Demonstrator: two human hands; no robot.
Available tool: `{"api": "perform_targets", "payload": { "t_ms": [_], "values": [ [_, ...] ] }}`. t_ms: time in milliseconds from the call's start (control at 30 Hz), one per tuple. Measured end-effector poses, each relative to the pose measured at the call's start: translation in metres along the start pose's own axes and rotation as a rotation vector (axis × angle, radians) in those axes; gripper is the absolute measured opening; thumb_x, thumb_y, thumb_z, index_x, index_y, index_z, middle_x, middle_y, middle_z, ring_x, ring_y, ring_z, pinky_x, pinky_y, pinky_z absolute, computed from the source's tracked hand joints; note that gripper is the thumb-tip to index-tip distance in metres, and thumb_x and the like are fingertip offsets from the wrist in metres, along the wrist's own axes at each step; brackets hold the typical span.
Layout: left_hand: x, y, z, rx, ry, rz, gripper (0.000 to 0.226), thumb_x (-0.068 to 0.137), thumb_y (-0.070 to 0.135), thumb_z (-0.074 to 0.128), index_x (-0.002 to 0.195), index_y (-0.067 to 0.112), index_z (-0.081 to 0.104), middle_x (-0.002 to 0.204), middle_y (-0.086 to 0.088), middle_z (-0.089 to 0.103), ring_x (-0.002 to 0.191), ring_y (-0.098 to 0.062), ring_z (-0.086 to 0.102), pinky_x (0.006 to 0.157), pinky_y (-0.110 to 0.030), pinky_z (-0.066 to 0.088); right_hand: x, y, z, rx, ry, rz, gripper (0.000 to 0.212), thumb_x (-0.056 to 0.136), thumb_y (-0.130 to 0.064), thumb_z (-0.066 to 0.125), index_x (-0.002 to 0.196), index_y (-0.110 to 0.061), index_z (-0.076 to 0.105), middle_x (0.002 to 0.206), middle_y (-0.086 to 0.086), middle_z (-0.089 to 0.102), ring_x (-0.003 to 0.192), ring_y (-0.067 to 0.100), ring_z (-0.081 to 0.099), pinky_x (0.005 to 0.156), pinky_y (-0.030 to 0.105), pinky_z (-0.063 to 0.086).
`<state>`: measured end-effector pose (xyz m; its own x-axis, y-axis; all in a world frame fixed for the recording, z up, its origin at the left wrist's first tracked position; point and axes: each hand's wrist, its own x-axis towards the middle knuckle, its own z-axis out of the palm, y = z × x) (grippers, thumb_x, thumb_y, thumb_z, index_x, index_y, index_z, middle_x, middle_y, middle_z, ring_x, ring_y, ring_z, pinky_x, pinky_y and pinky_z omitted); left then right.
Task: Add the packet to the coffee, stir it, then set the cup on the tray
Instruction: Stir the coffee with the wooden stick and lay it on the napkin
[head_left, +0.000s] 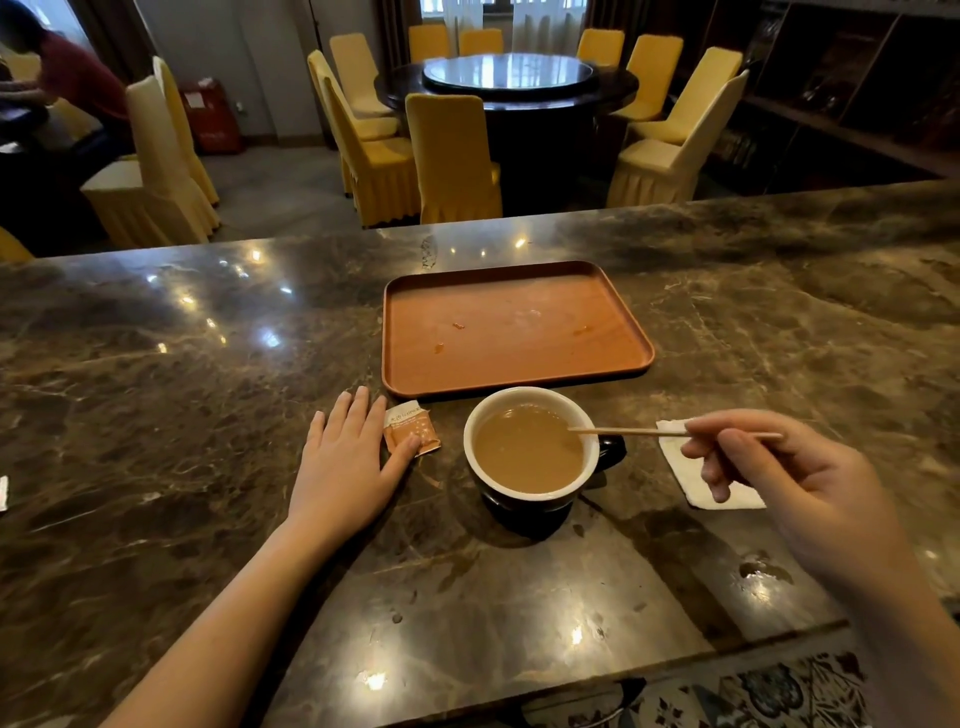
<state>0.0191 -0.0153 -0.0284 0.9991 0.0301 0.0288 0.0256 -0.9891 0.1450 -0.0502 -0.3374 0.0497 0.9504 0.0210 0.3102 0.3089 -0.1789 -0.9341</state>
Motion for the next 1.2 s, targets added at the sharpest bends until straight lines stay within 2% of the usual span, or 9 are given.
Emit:
{"api": "perform_targets", "payload": {
  "t_ms": [133,200,367,567,767,900,1000,1067,1200],
  "values": [
    [0.000,-0.001,0.001,-0.002,0.006,0.007,0.071,0.088,0.059,0.021,0.145,0.017,0.013,0.157,-0.006,0.009,0.145,-0.021,0.003,0.117,-0.041,0.003,-0.008,0.004,-0.007,-0.053,-0.159,0.014,0.026,0.083,-0.043,0.057,0.093,-0.024,0.071,0.084,0.001,0.070,0.069,0.018,0.063,0.063,0.021,0.053],
    [0.000,-0.001,0.001,-0.005,0.010,0.007,0.071,0.088,0.059,0.022,0.145,0.017,0.013,0.157,-0.006,0.009,0.145,-0.021,0.004,0.117,-0.041,0.004,-0.013,0.007,-0.010,-0.031,-0.135,0.013,0.017,0.086,-0.028,0.056,0.092,-0.024,0.072,0.084,0.003,0.069,0.070,0.019,0.062,0.061,0.022,0.052],
    [0.001,-0.001,0.002,-0.006,0.006,0.003,0.071,0.088,0.060,0.021,0.145,0.018,0.013,0.157,-0.005,0.009,0.145,-0.021,0.003,0.116,-0.041,0.003,-0.024,0.010,-0.016,-0.009,-0.086,-0.014,0.028,0.082,-0.005,0.049,0.088,-0.020,0.072,0.079,0.006,0.068,0.065,0.021,0.060,0.059,0.023,0.052],
    [0.002,-0.002,0.003,-0.001,-0.004,-0.004,0.072,0.087,0.060,0.021,0.145,0.018,0.011,0.157,-0.005,0.007,0.145,-0.020,0.002,0.116,-0.041,0.002,-0.035,0.014,-0.020,0.076,0.181,0.054,0.027,0.081,-0.005,0.051,0.084,-0.018,0.074,0.081,0.008,0.071,0.065,0.016,0.061,0.059,0.019,0.053],
    [0.003,-0.003,0.005,0.011,-0.009,-0.004,0.073,0.086,0.061,0.019,0.145,0.018,0.010,0.157,-0.005,0.007,0.145,-0.020,0.002,0.116,-0.041,0.002,-0.055,0.039,-0.013,-0.200,0.427,0.093,0.028,0.086,-0.004,0.054,0.093,-0.025,0.070,0.098,-0.005,0.068,0.077,0.014,0.064,0.071,0.013,0.052],
    [0.003,-0.002,0.005,0.015,-0.012,-0.009,0.073,0.086,0.061,0.019,0.145,0.019,0.010,0.157,-0.005,0.007,0.145,-0.020,0.002,0.116,-0.041,0.003,-0.067,0.049,0.001,-0.369,0.444,0.005,0.018,0.086,-0.017,0.060,0.100,-0.025,0.066,0.102,-0.021,0.063,0.089,-0.005,0.060,0.078,0.006,0.045],
    [0.004,-0.001,0.004,0.021,-0.016,-0.009,0.073,0.086,0.061,0.020,0.145,0.019,0.010,0.157,-0.005,0.007,0.145,-0.021,0.003,0.116,-0.042,0.003,-0.072,0.058,0.003,-0.497,0.387,-0.037,0.020,0.086,-0.020,0.057,0.104,-0.017,0.066,0.094,-0.013,0.067,0.096,-0.006,0.056,0.085,0.005,0.040],
    [0.003,-0.002,0.004,0.020,-0.009,-0.001,0.072,0.087,0.060,0.020,0.145,0.018,0.011,0.157,-0.005,0.008,0.145,-0.021,0.003,0.117,-0.042,0.004,-0.075,0.059,0.003,-0.599,0.325,-0.061,0.031,0.086,-0.028,0.049,0.106,-0.011,0.066,0.096,-0.003,0.064,0.098,-0.003,0.054,0.086,0.004,0.038],
    [0.002,-0.002,0.004,0.004,0.002,0.010,0.071,0.088,0.059,0.020,0.145,0.018,0.012,0.157,-0.006,0.009,0.145,-0.021,0.003,0.117,-0.042,0.004,-0.083,0.061,0.002,-0.734,0.234,-0.051,0.042,0.087,-0.036,0.044,0.108,-0.007,0.066,0.104,0.000,0.059,0.097,0.006,0.049,0.092,0.004,0.032]
  ]
}}
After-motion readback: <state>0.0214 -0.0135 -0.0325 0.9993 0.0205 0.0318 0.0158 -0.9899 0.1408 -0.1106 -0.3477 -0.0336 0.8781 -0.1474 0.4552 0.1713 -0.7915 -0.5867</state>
